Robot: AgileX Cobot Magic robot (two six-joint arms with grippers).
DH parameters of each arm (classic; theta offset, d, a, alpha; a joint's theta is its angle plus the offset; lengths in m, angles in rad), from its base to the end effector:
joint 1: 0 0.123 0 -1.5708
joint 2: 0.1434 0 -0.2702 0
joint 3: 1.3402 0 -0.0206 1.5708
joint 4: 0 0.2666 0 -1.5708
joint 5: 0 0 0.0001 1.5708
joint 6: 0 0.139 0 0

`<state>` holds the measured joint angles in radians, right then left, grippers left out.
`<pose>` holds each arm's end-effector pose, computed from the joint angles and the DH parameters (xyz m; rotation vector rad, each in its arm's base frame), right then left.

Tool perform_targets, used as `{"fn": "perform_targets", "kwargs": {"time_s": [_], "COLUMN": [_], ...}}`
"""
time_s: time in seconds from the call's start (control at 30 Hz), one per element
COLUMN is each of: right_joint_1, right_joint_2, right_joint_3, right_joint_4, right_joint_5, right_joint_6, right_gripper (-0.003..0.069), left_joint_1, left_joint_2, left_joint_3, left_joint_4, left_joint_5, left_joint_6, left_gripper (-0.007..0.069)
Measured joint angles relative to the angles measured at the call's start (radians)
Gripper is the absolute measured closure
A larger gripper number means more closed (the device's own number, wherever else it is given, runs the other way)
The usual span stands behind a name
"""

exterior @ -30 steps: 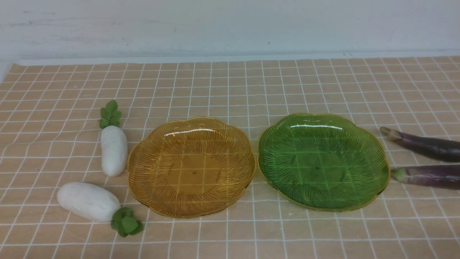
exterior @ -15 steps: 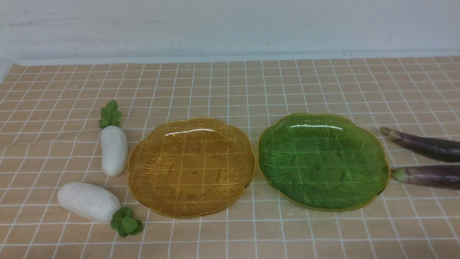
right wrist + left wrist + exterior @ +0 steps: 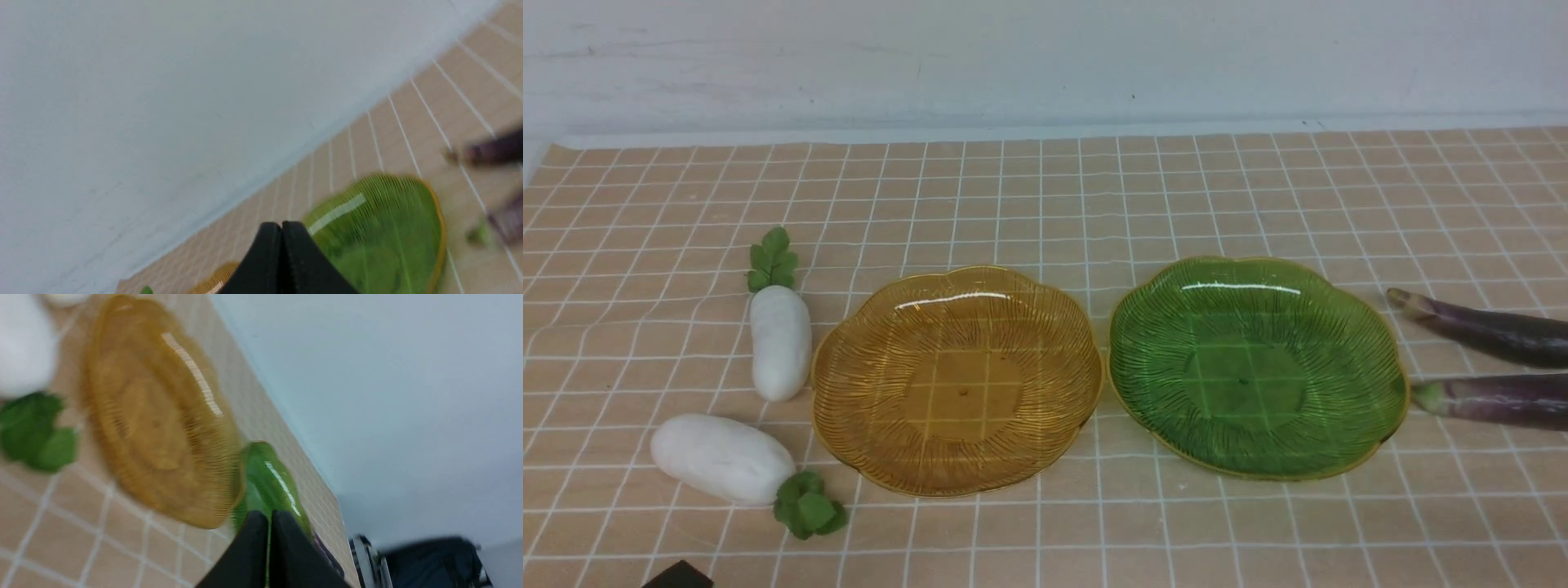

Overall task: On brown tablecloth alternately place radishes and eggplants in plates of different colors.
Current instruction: 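Put the eggplants into the green plate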

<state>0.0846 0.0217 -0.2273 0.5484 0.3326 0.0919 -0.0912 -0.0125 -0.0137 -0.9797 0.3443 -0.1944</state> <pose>0.1173 0.0337 0.2648 0.2866 1.5801 0.6810 0.1235 -0.0505 0.1977 -0.6909 1.6500 -1.1522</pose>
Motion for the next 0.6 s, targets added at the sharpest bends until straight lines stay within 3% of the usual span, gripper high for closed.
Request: {"fn": "perform_targets", "kwargs": {"time_s": [0.1, 0.23, 0.33, 0.43, 0.6], "right_joint_1": [0.0, 0.0, 0.0, 0.0, 0.0], "right_joint_2": [0.111, 0.366, 0.557, 0.736, 1.078], "right_joint_3": [-0.177, -0.415, -0.504, -0.522, -0.558], "right_joint_4": [-0.071, -0.193, -0.271, -0.369, -0.516], "right_joint_5": [0.145, 0.516, 0.685, 0.663, 0.535], "right_joint_6": [-0.053, -0.061, 0.014, 0.126, 0.321], "right_gripper": [0.0673, 0.0671, 0.0671, 0.067, 0.067], "left_joint_1": [0.0, 0.0, 0.0, 0.0, 0.0], "left_joint_2": [0.035, 0.223, 0.424, 0.621, 0.829], "left_joint_3": [-0.12, -0.274, -0.356, -0.426, -0.488], "left_joint_4": [0.007, 0.122, 0.213, 0.274, 0.296], "left_joint_5": [0.072, 0.262, 0.439, 0.537, 0.544], "left_joint_6": [0.099, 0.168, 0.224, 0.317, 0.452], "left_gripper": [0.0628, 0.0628, 0.0628, 0.0627, 0.062]}}
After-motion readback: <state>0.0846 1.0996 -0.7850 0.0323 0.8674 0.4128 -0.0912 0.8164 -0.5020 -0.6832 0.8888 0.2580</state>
